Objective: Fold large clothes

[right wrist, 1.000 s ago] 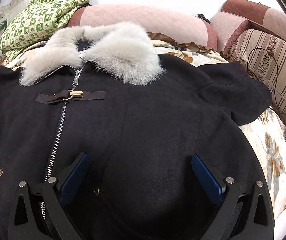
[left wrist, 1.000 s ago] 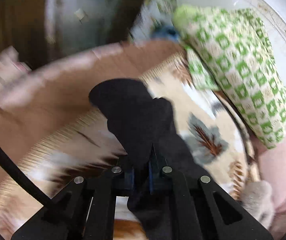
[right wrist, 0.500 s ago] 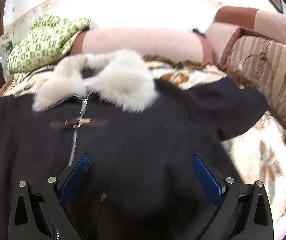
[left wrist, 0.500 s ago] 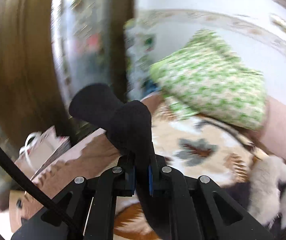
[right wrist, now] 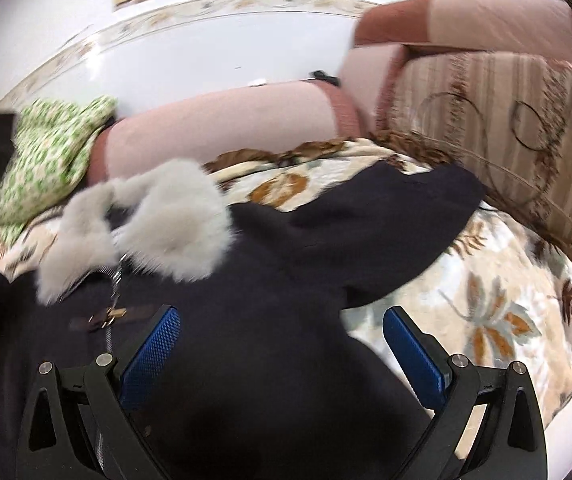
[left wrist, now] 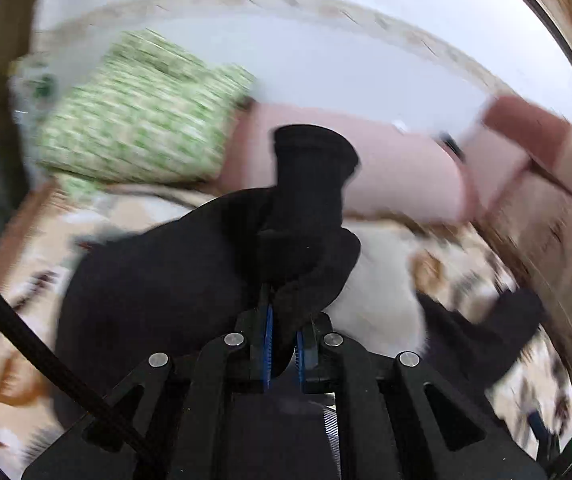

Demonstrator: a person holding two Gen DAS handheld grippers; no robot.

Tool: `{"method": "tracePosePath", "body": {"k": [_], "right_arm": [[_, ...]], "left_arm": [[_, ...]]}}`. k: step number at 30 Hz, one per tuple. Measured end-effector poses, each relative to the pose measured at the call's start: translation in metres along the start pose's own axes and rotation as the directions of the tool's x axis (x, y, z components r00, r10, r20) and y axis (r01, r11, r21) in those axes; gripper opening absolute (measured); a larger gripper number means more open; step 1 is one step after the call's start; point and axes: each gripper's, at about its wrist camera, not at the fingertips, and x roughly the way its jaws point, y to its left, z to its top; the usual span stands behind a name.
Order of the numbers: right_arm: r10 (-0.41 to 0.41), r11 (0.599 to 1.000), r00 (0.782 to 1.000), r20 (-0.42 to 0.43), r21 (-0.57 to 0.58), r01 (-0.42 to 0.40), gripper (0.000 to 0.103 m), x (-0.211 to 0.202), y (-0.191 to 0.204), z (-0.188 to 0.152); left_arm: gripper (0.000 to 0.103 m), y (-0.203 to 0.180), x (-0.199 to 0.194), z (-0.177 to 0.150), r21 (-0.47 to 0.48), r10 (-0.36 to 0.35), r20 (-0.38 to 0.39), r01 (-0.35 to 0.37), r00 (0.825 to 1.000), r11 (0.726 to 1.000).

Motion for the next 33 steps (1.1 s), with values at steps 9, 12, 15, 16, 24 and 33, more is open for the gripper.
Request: {"method": "tracePosePath", "body": {"k": [9, 12, 15, 16, 24, 33], "right_arm": [[-0.018, 0.995, 1.000, -0.023, 0.098, 0.020, 0.102, 0.009, -0.038, 0.010], [0.004, 0.995, 0.999, -0.041, 0.102, 0.000, 0.102, 0.012, -0.037, 0.010], [0.034, 0.994, 0.997, -0.073, 0.102, -0.027, 0.102, 0.019, -0.032, 0.007], [0.043, 0.994, 0.996, -0.082, 0.099, -0.034, 0.102, 0.021, -0.030, 0.006], [0.149, 0.986, 0.980, -0.129, 0.100, -0.137, 0.102, 0.028, -0.013, -0.003], [0.192, 0.980, 0.945, -0.263, -0.004, -0.200, 0.102, 0.095, 0.051, 0.022]], "left_arm": [[0.015, -0.098, 0.085, -0.097, 0.203, -0.016, -0.247, 0.068, 0.969, 0.977], [0.034, -0.092, 0.073, -0.101, 0.176, -0.068, -0.264, 0.117, 0.962, 0.977], [0.059, -0.073, 0.042, -0.092, 0.105, -0.160, -0.233, 0.189, 0.959, 0.976], [0.062, -0.068, 0.029, -0.090, 0.097, -0.177, -0.208, 0.200, 0.962, 0.975], [0.072, -0.011, -0.045, -0.082, 0.174, -0.058, -0.056, 0.067, 0.997, 0.983], [0.072, 0.109, -0.006, -0.084, -0.028, 0.241, -0.098, -0.245, 0.966, 0.969]]}}
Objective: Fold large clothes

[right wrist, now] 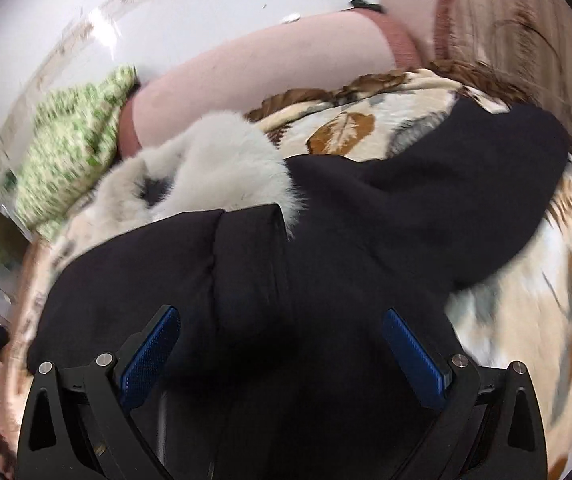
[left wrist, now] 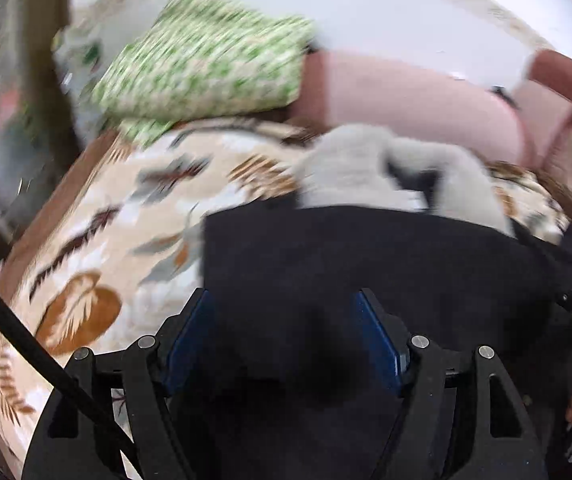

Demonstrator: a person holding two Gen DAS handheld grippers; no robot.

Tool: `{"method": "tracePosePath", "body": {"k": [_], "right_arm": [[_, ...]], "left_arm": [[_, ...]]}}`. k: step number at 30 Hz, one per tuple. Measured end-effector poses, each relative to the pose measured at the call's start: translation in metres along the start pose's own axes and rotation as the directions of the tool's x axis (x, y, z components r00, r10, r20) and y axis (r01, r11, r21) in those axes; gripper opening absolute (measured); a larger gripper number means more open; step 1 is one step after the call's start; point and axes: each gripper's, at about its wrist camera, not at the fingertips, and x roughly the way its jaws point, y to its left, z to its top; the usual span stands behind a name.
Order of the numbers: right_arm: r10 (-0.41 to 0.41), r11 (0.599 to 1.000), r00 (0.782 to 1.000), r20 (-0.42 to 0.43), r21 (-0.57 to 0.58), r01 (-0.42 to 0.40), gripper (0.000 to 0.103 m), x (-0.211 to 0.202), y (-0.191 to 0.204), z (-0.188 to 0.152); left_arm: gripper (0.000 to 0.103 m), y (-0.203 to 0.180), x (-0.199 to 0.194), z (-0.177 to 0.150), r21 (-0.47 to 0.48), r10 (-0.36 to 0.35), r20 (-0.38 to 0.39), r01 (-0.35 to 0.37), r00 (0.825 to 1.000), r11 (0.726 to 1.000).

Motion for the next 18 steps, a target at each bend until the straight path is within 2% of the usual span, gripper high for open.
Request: {"method": "tracePosePath", "body": {"k": [1, 3, 5, 6, 7, 8, 12, 15, 18], "right_arm": [[-0.011, 1.000, 1.000, -0.013, -0.016, 0.011, 0.099, 0.010, 0.002, 0.003], [0.036, 0.999, 0.997, -0.068, -0.021, -0.037, 0.087, 0.027, 0.004, 0.002], [0.135, 0.991, 0.984, -0.118, 0.014, -0.134, 0.051, 0.035, 0.003, 0.000], [0.157, 0.988, 0.978, -0.135, 0.016, -0.156, 0.042, 0.037, 0.004, -0.001], [0.188, 0.982, 0.970, -0.156, 0.017, -0.188, 0.009, 0.037, 0.004, -0.001], [0.207, 0.978, 0.964, -0.164, 0.026, -0.206, 0.007, 0.035, 0.003, -0.001], [0.232, 0.971, 0.969, -0.087, 0.088, -0.224, 0.006, 0.007, -0.016, 0.005], [0.166, 0.982, 0.985, -0.047, 0.097, -0.161, 0.006, -0.004, -0.028, 0.008], [0.134, 0.984, 0.988, -0.081, 0.128, -0.123, 0.006, 0.007, -0.040, 0.006]], "left_arm": [[0.072, 0.006, 0.009, 0.001, -0.020, 0.003, -0.019, -0.003, 1.000, 1.000], [0.072, 0.015, 0.022, 0.001, -0.037, 0.006, -0.052, -0.008, 0.999, 0.999], [0.072, 0.017, 0.034, 0.000, -0.032, 0.036, -0.082, -0.038, 0.996, 0.999], [0.072, 0.016, 0.038, 0.000, -0.033, 0.046, -0.094, -0.049, 0.995, 0.998], [0.072, 0.016, 0.041, -0.001, -0.039, 0.047, -0.107, -0.051, 0.993, 0.998], [0.072, 0.016, 0.043, -0.003, -0.044, 0.043, -0.115, -0.048, 0.992, 0.998], [0.072, 0.006, 0.040, -0.011, -0.010, 0.027, -0.112, -0.029, 0.993, 1.000], [0.072, -0.004, 0.042, -0.018, 0.027, 0.032, -0.123, -0.029, 0.992, 0.999], [0.073, -0.010, 0.051, -0.025, 0.049, 0.052, -0.148, -0.045, 0.988, 0.998]]}}
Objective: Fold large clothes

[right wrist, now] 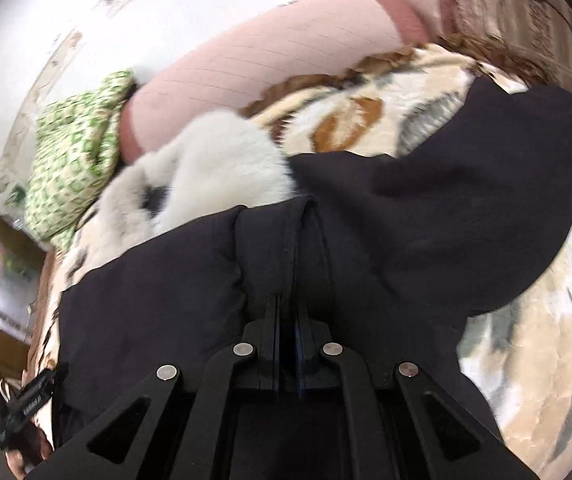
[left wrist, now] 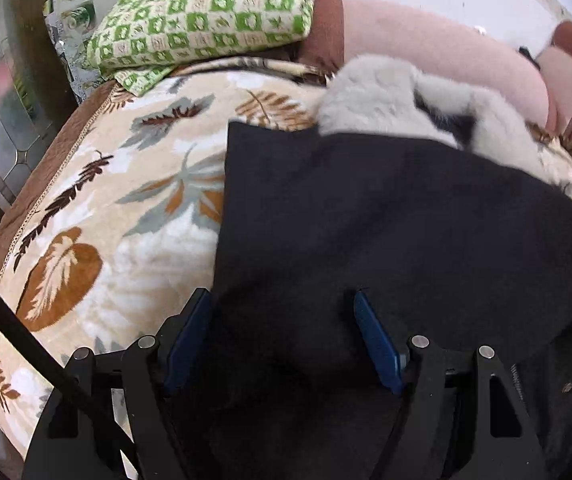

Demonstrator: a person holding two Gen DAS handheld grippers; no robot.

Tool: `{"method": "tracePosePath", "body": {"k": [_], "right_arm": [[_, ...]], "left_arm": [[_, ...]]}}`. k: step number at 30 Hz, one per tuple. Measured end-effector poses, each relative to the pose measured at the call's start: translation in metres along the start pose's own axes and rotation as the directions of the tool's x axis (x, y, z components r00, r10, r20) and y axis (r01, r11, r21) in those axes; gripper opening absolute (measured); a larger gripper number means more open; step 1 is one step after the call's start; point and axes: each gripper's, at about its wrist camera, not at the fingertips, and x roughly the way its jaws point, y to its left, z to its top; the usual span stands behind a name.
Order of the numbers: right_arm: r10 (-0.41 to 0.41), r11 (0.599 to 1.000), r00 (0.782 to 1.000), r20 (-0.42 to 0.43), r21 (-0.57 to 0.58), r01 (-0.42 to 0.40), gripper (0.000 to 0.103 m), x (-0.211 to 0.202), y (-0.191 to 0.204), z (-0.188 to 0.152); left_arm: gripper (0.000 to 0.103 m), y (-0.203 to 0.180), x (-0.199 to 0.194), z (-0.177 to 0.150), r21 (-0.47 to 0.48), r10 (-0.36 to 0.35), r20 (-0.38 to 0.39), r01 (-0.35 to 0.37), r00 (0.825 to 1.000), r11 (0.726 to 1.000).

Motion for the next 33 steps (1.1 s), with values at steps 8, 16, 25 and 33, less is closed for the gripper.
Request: {"method": "tracePosePath", "body": {"k": [8, 16, 25, 33], "right_arm": [[-0.092, 0.995, 0.992, -0.081, -0.043, 0.089, 0.007, 0.037, 0.002, -0.007], [-0.087, 0.996, 0.996, -0.031, -0.004, 0.087, 0.029, 0.011, -0.007, -0.006], [-0.134, 0.979, 0.980, 0.145, 0.174, 0.108, 0.041, -0.057, -0.085, 0.015], [-0.170, 0.866, 0.958, 0.233, 0.498, 0.033, 0.060, -0.065, -0.216, 0.050]], "left_arm": [[0.078, -0.009, 0.020, -0.004, 0.037, 0.066, -0.030, -0.065, 0.997, 0.997], [0.077, -0.009, -0.017, -0.005, 0.036, 0.023, 0.048, -0.025, 0.999, 0.999], [0.077, -0.019, -0.065, -0.016, 0.045, -0.079, 0.156, 0.073, 0.985, 0.996], [0.077, -0.026, -0.068, -0.020, 0.039, -0.129, 0.179, 0.124, 0.975, 0.991]]}}
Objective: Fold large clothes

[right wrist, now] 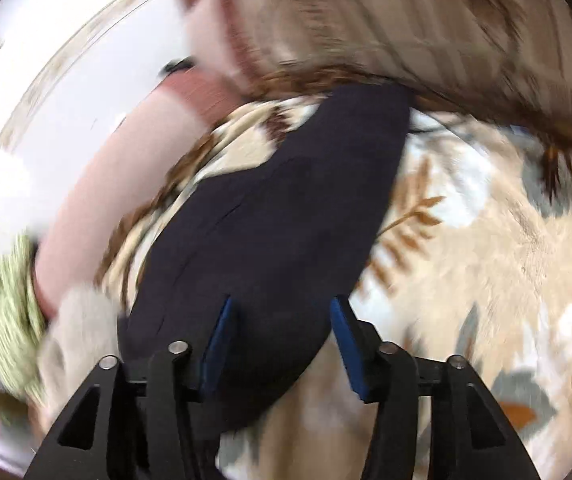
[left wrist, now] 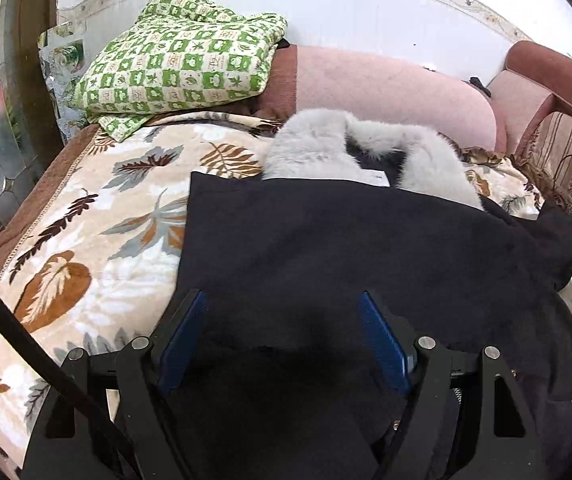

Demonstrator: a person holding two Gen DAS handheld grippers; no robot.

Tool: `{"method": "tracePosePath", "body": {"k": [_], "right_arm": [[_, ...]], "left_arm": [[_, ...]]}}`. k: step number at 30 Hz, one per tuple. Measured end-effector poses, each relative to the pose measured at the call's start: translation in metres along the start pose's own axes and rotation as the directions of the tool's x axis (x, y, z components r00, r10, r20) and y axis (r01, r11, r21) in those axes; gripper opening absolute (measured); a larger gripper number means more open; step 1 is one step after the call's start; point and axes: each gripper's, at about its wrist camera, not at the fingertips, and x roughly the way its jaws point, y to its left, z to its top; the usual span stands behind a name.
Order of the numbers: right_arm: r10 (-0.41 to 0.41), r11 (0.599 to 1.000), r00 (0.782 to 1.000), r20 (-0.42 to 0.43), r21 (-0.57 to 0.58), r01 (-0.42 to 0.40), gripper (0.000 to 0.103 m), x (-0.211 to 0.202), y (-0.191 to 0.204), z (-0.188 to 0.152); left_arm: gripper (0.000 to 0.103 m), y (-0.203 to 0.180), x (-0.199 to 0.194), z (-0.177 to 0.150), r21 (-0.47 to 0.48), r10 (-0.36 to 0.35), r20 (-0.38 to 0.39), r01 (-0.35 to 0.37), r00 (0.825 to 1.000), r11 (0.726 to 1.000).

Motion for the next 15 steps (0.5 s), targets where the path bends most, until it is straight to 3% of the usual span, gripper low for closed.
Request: {"method": "tracePosePath", "body": {"k": [4, 6, 9, 12, 13, 15], "right_arm": [[0.008, 0.991, 1.000, 0.021, 0.131, -0.011, 0.072, 0.022, -0.029, 0.026], [0.006, 0.985, 0.999, 0.032, 0.171, -0.011, 0.073, 0.028, -0.039, 0.033], [0.074, 0.962, 0.997, 0.033, 0.260, -0.080, 0.073, 0.043, -0.056, 0.045], [0.107, 0.956, 0.992, 0.068, 0.267, -0.122, 0.074, 0.048, -0.052, 0.053], [0.112, 0.957, 0.991, 0.070, 0.261, -0.126, 0.071, 0.050, -0.050, 0.053], [0.093, 0.975, 0.994, 0.054, 0.197, -0.102, 0.030, 0.057, -0.034, 0.053]], "left_arm": [[0.077, -0.006, 0.007, -0.002, 0.015, -0.009, 0.000, 0.009, 1.000, 1.000], [0.077, -0.007, 0.010, -0.003, 0.019, -0.015, -0.004, 0.015, 1.000, 1.000], [0.077, -0.008, 0.018, -0.004, 0.021, -0.024, -0.026, 0.024, 0.999, 0.999], [0.077, -0.008, 0.024, -0.006, 0.018, -0.027, -0.043, 0.028, 0.999, 0.999], [0.077, -0.008, 0.026, -0.007, 0.019, -0.025, -0.048, 0.026, 0.999, 0.999], [0.077, -0.009, 0.029, -0.008, 0.025, -0.017, -0.055, 0.018, 0.998, 1.000]]}}
